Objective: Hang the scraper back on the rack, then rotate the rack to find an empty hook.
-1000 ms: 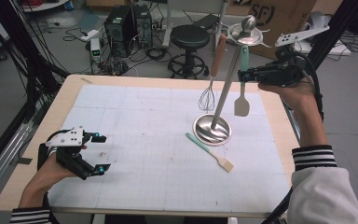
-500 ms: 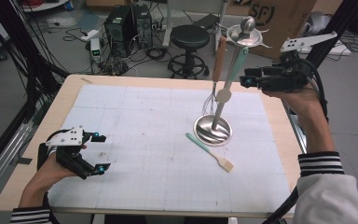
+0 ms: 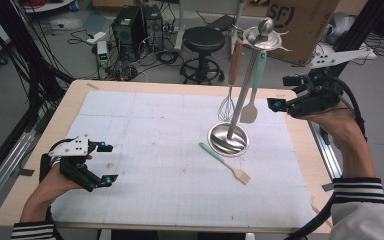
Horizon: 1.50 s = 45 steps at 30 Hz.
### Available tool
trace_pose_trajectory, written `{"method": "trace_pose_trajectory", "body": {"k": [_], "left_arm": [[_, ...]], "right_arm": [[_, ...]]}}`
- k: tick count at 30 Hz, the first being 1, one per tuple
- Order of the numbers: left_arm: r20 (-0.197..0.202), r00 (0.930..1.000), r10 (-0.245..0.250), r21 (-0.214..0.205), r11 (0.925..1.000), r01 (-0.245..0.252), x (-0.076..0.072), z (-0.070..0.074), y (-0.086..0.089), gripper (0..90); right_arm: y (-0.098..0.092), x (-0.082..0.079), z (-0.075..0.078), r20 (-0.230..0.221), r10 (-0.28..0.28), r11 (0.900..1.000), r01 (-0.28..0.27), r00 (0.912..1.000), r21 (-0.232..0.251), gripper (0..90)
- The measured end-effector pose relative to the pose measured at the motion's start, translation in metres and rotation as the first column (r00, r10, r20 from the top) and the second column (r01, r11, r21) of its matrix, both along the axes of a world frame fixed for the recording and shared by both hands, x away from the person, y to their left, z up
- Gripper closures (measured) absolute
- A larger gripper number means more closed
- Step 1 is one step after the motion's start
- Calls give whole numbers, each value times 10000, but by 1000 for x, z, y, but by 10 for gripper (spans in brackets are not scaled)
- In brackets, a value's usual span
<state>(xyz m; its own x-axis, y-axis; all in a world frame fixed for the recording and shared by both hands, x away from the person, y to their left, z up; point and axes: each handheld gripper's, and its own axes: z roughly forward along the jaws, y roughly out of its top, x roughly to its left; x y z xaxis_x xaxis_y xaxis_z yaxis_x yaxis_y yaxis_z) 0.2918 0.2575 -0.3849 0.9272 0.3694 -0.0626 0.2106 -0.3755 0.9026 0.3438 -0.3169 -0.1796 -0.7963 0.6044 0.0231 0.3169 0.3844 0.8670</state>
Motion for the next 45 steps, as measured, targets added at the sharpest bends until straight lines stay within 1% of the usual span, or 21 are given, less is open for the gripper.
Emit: {"method": "trace_pose_trajectory", "body": {"k": [3, 6, 11, 12, 15, 21, 23, 27, 30, 34, 36, 37, 38, 40, 41, 42, 44, 45], "left_arm": [[56, 10000, 10, -13, 10000, -10, 0, 1, 1, 17], [44, 10000, 9, -54, 10000, -9, -1, 1, 1, 17], [37, 10000, 16, -26, 10000, -16, -1, 1, 0, 17], [28, 10000, 17, -23, 10000, -17, -1, 1, 0, 17], [28, 10000, 0, -34, 10000, 0, -1, 1, 0, 17], [39, 10000, -5, -75, 10000, 5, -1, 1, 0, 17], [35, 10000, 4, -94, 10000, -4, 0, 1, 1, 17], [2, 10000, 12, -35, 10000, -12, 0, 0, 0, 17], [31, 10000, -11, -25, 10000, 11, 1, 1, 0, 17], [20, 10000, -1, -44, 10000, 1, 0, 1, 0, 17], [19, 10000, -5, -42, 10000, 5, 0, 1, 0, 17], [21, 10000, 0, -47, 10000, 1, 0, 1, 0, 17], [2, 10000, 14, -55, 10000, -14, 0, 1, 1, 17], [-20, 10000, 33, -85, 10000, -33, 0, 1, 1, 16], [-18, 10000, 36, -83, 10000, -36, 0, 1, 1, 17], [12, 10000, -3, -47, 10000, 3, 0, 1, 1, 17], [34, 10000, -15, -31, 10000, 15, 0, 1, 1, 17], [20, 10000, 5, -57, 10000, -5, 0, 1, 1, 17]], "right_arm": [[-2, -4, 0, 55, 205, 9998, -205, 9998, -3, 0], [-3, -8, 0, 99, 218, 9997, -216, 9997, -115, 0], [-7, -13, 2, 78, 226, 9997, -225, 9997, -110, 0], [-8, -14, 2, 171, 209, 9997, -206, 9996, -140, 0], [-10, -16, 3, 132, 198, 9997, -196, 9997, -113, 0], [-9, -17, 2, 48, 273, 9993, -272, 9996, -249, 2], [-9, -18, 2, 107, 281, 9993, -278, 9995, -259, 5], [-11, -18, 1, -2, 333, 9990, -333, 9994, -298, 6], [-11, -18, 0, -35, 387, 9987, -388, 9992, -329, 47], [-13, -17, 1, -41, 401, 9989, -401, 9992, -229, 60], [-13, -17, 2, -9, 398, 9989, -398, 9992, -254, 62], [-13, -17, 3, -14, 473, 9985, -473, 9989, -268, 92], [-13, -18, 3, -39, 528, 9983, -529, 9986, -238, 150], [-13, -18, 4, -22, 634, 9977, -635, 9980, -234, 153], [-13, -18, 5, -30, 661, 9975, -661, 9978, -264, 174], [-13, -19, 6, -83, 685, 9972, -688, 9976, -288, 219], [-14, -19, 7, -68, 753, 9968, -755, 9971, -277, 351], [-14, -20, 9, -92, 725, 9969, -727, 9973, -294, 401]]}}
